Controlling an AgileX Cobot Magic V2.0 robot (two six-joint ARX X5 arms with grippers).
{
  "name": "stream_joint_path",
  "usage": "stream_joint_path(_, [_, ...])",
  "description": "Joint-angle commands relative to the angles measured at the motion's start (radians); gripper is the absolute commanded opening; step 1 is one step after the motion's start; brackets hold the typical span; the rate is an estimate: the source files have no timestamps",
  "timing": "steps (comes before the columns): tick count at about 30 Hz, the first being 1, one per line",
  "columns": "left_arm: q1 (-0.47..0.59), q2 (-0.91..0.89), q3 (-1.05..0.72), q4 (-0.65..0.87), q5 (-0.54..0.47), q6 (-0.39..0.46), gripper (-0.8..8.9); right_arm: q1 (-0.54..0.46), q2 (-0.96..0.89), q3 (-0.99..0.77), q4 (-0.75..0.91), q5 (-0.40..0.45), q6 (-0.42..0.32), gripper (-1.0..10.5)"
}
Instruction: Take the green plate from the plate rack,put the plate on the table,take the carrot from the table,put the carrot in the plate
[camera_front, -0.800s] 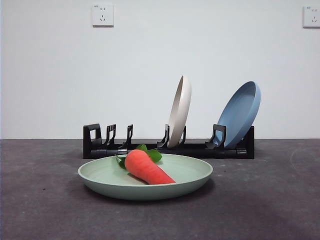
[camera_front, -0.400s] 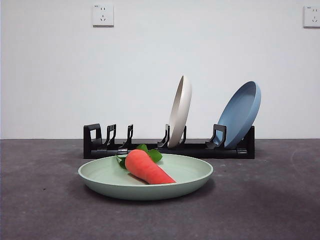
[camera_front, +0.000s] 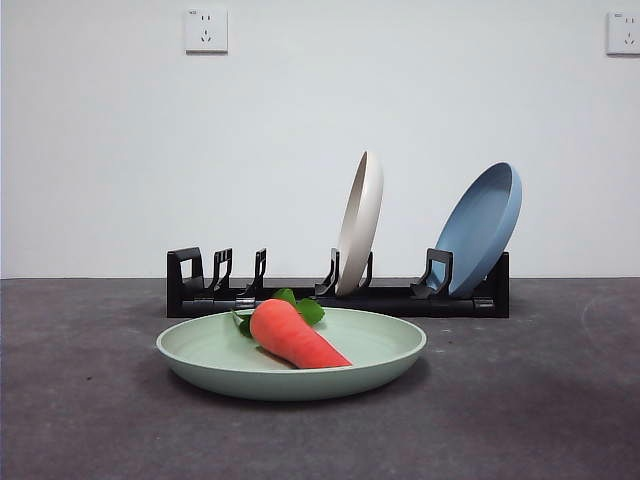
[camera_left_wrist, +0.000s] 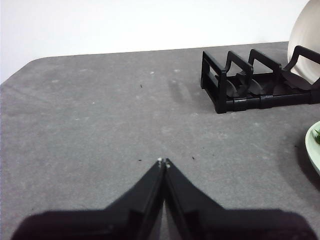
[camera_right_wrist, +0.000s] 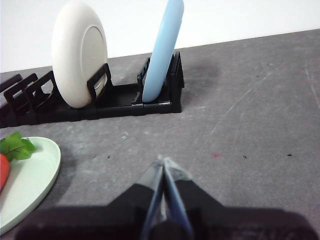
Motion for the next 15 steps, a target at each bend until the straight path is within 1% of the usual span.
stream_joint_path(1, [0.002,-0.003,-0.013,0.005,-0.002,-0.004,-0.02,0.000,-0.003,-0.011,-0.010,0.001,0.025,0.0])
stream_joint_path(3, [0.003,-0.003,-0.013,0.005,-0.002,-0.004,-0.02,0.001,-0.003,-0.011,-0.009,0.000,0.053,0.0])
stream_joint_path(15, [0.003,-0.003,-0.013,0.005,-0.002,-0.004,-0.02,0.001,-0.003,-0.010,-0.010,0.005,0.050,0.0])
